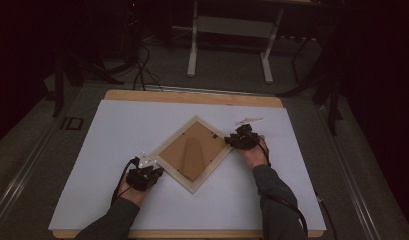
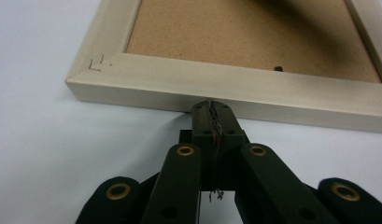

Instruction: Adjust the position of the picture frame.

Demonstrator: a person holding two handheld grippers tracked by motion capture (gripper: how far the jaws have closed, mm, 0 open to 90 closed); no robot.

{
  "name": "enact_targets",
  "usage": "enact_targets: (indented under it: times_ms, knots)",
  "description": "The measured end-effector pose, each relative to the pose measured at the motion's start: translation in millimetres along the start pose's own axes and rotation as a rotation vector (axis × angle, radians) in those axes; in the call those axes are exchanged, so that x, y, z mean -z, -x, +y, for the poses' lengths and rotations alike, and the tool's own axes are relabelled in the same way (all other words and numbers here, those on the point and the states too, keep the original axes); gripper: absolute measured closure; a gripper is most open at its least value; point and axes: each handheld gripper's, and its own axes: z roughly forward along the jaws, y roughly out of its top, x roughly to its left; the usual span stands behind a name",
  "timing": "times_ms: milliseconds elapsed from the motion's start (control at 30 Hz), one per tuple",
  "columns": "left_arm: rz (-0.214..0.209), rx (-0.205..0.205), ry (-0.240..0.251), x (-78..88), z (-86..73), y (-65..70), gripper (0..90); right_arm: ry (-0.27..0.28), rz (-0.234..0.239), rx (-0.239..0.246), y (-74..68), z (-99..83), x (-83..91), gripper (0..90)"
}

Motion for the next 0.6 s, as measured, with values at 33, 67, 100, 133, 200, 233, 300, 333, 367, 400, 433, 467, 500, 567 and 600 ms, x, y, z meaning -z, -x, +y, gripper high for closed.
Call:
enact_targets:
  times_ms: [33, 67, 100, 133, 200, 233, 300, 333, 367, 400, 433, 467, 500, 567, 600]
  knots:
    - [0.005, 0.003, -0.003, -0.5, 1.1, -1.1, 90.0, -0.001, 0.002, 0.001, 0.1, -0.7, 0.9, 65.0]
    - [0.008, 0.005, -0.003, -1.1, 1.9, -1.9, 90.0, -0.004, 0.003, -0.001, 0.1, -1.4, 1.9, 65.3]
    - [0.012, 0.007, -0.006, -1.8, 2.9, -3.0, 90.0, -0.004, 0.003, 0.001, 0.2, -1.9, 2.5, 65.4]
    - [0.016, 0.009, -0.007, -2.5, 4.0, -3.9, 90.0, -0.006, 0.001, 0.004, 0.0, -2.6, 3.4, 65.5]
    - [0.022, 0.011, -0.009, -4.1, 6.1, -5.9, 90.0, -0.008, 0.000, 0.002, -0.3, -4.2, 5.2, 65.7]
    - [0.031, 0.008, -0.010, -5.2, 7.5, -7.3, 90.0, -0.006, -0.003, 0.002, -0.7, -5.2, 6.1, 65.9]
    - [0.040, 0.008, -0.012, -6.8, 9.7, -9.5, 90.0, -0.005, -0.004, -0.001, -1.1, -7.2, 7.9, 66.1]
    - [0.048, 0.008, -0.015, -7.8, 11.3, -11.2, 90.0, -0.006, -0.006, -0.003, -1.6, -8.1, 8.9, 66.3]
    - [0.052, 0.009, -0.016, -8.4, 12.2, -12.2, 90.0, -0.011, -0.002, -0.002, -2.0, -9.0, 10.3, 66.4]
    - [0.057, 0.011, -0.015, -9.3, 13.3, -13.5, 90.0, -0.016, 0.000, -0.002, -2.1, -9.5, 11.2, 66.5]
    - [0.062, 0.013, -0.017, -10.2, 14.5, -14.9, 90.0, -0.021, 0.003, -0.001, -2.3, -9.9, 12.3, 66.7]
    - [0.066, 0.019, -0.017, -11.4, 15.8, -16.2, 90.0, -0.026, 0.005, 0.004, -2.7, -10.6, 13.5, 66.8]
    - [0.070, 0.018, -0.018, -11.9, 16.6, -17.1, 90.0, -0.026, 0.007, 0.010, -2.9, -11.9, 14.7, 66.9]
    - [0.077, 0.021, -0.020, -13.7, 18.7, -18.9, 90.0, -0.023, 0.011, 0.008, -3.7, -14.5, 16.9, 67.0]
    - [0.080, 0.020, -0.022, -14.5, 19.9, -19.6, 90.0, -0.020, 0.012, 0.009, -4.2, -16.1, 18.0, 67.0]
